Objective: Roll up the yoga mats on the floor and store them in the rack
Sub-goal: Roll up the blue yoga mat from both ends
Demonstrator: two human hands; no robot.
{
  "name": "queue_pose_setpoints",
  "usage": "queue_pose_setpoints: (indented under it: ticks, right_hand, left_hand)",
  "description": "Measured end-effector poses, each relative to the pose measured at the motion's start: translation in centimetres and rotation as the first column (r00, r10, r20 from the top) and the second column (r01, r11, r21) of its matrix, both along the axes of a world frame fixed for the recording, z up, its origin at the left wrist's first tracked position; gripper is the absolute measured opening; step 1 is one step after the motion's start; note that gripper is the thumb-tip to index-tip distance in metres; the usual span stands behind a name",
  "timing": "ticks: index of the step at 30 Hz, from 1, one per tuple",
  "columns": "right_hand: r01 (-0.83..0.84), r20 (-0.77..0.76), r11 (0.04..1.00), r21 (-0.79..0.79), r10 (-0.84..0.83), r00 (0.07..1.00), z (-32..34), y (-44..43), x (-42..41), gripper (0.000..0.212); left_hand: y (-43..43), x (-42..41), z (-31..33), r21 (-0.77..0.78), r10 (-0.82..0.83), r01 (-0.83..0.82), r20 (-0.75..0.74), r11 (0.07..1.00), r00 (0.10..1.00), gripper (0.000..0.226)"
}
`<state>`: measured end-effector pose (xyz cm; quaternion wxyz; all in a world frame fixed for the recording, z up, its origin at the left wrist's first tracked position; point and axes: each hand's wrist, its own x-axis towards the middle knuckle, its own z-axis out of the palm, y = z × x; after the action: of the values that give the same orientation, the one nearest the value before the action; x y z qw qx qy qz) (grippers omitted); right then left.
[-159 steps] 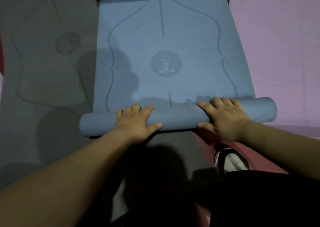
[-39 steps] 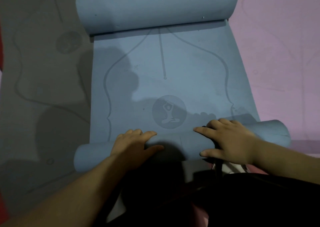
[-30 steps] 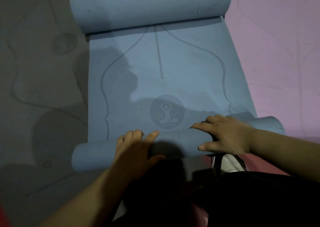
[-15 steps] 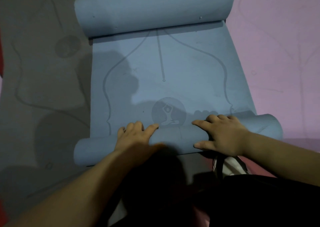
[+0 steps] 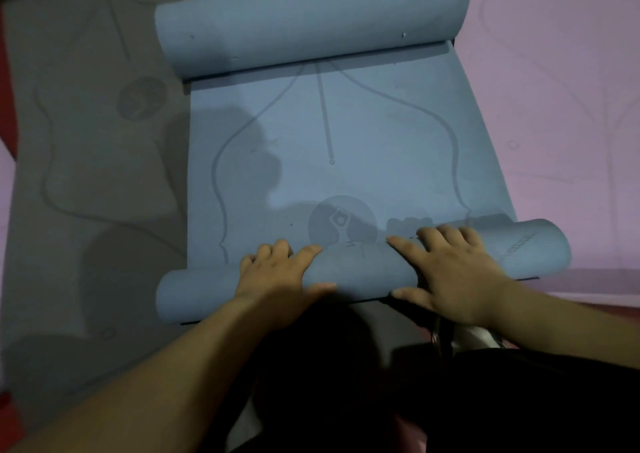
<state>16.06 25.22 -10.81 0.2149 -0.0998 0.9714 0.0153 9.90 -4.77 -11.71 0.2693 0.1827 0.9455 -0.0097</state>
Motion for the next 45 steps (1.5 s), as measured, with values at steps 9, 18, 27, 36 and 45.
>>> queue_pose_setpoints:
  ticks: [9, 18, 27, 36, 45]
  right_hand:
    - [0.017, 0.115, 1.0, 0.008, -0.018, 0.993, 0.8, 0.1, -1.8, 0.096]
    - [0.037, 0.118, 0.999, -0.017, -0.035, 0.992, 0.9, 0.4, -2.6, 0.097]
    - [0.027, -0.127, 1.0, 0.002, -0.027, 0.992, -0.8, 0.1, 0.4, 0.088]
    - [0.016, -0.091, 1.0, 0.007, -0.016, 0.996, -0.6, 0.7, -1.7, 0.082]
    - [-0.006, 0.018, 1.0, 0.025, 0.005, 1.0, 0.3, 1.2, -4.5, 0.096]
  left_hand:
    - [0.2, 2.1, 0.1, 0.042, 0.006, 0.002, -0.191, 0.999, 0.982, 0.09]
    - [0.0, 2.0, -0.3, 0.02, -0.023, 0.027, -0.173, 0.999, 0.985, 0.091]
    - [0.2, 0.1, -0.4, -0.017, 0.005, -0.006, -0.083, 1.0, 0.997, 0.083]
    - [-1.6, 2.7, -1.2, 0.066, -0.034, 0.052, -0.25, 0.996, 0.968, 0.085]
    - [-0.5, -0.7, 0.2, -0.01, 0.04, -0.041, -0.108, 0.999, 0.993, 0.082]
